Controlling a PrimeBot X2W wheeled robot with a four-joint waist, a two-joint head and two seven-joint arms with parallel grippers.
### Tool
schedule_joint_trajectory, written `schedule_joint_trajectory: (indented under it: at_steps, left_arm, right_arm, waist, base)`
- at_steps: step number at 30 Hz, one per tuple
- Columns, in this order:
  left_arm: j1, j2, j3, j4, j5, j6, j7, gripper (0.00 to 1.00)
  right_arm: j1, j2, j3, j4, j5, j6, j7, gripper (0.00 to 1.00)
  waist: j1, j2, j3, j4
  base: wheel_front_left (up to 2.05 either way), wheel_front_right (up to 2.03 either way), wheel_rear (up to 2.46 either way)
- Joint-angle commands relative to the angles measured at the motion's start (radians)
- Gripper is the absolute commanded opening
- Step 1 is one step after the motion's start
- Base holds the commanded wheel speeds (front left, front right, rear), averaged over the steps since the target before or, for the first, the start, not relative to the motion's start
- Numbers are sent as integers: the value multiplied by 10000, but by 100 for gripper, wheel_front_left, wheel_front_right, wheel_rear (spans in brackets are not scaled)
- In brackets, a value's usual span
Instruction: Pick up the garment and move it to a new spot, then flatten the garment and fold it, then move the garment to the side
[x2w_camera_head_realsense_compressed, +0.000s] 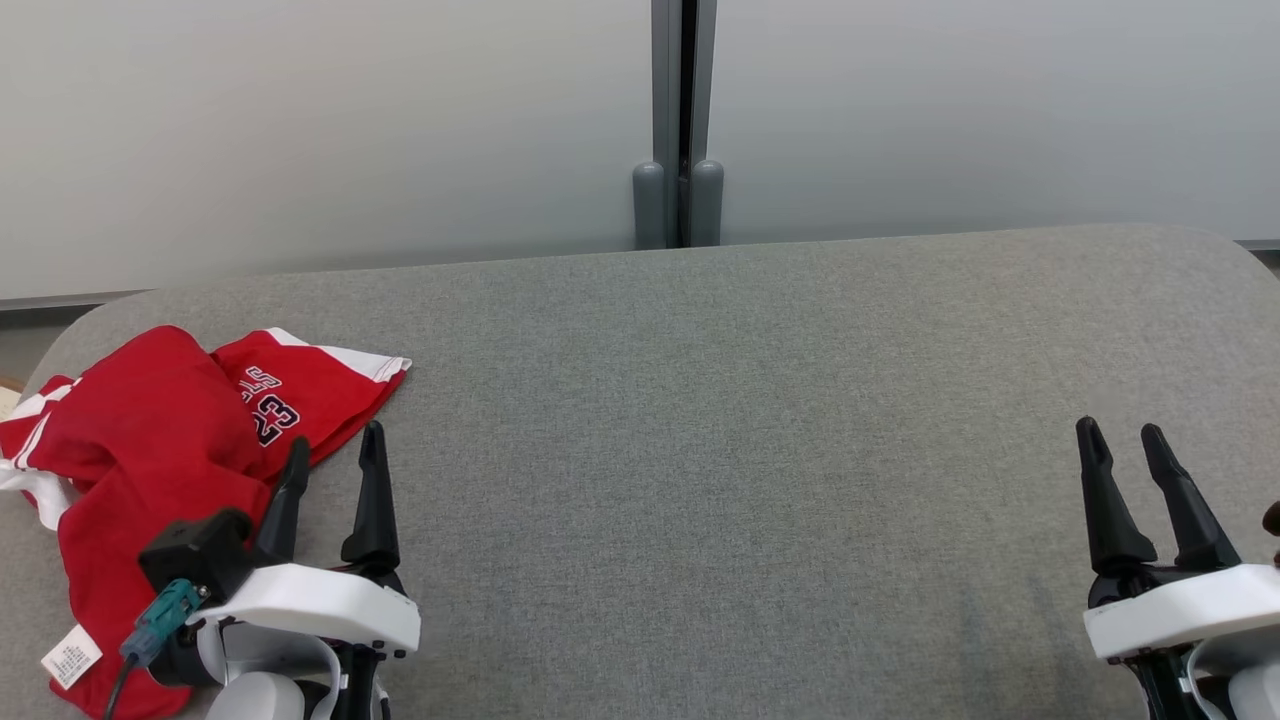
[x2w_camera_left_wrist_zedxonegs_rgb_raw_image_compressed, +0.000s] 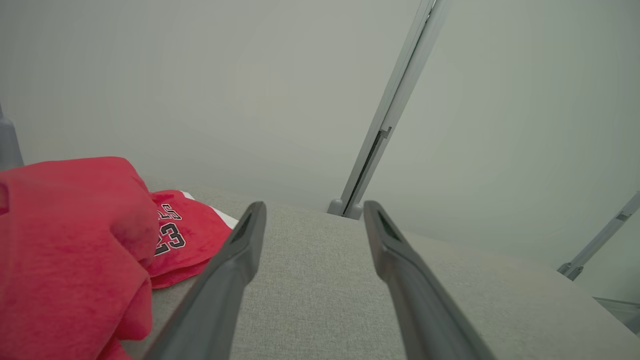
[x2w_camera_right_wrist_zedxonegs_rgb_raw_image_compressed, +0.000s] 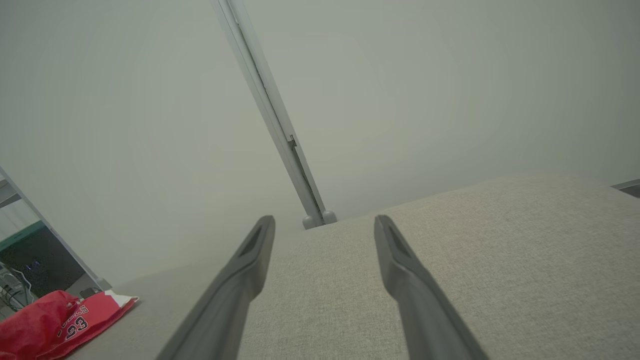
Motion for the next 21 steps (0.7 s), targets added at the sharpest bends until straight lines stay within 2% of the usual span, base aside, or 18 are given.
schedule_joint_trajectory:
  at_steps: [1, 21]
  left_arm:
    - [-149, 80, -48, -41, 289, 78, -99, 100]
    - [94, 139, -313, 468, 2036, 501, -604, 100]
  right_arm:
    - [-173, -127, 72, 3, -291, 3, -111, 100]
    - [-87, -307, 614, 655, -1758, 2, -478, 100]
  waist:
    - [0, 0, 0, 4]
    - [0, 0, -7, 73]
  base:
    - [0, 0, 0]
    - [0, 0, 0]
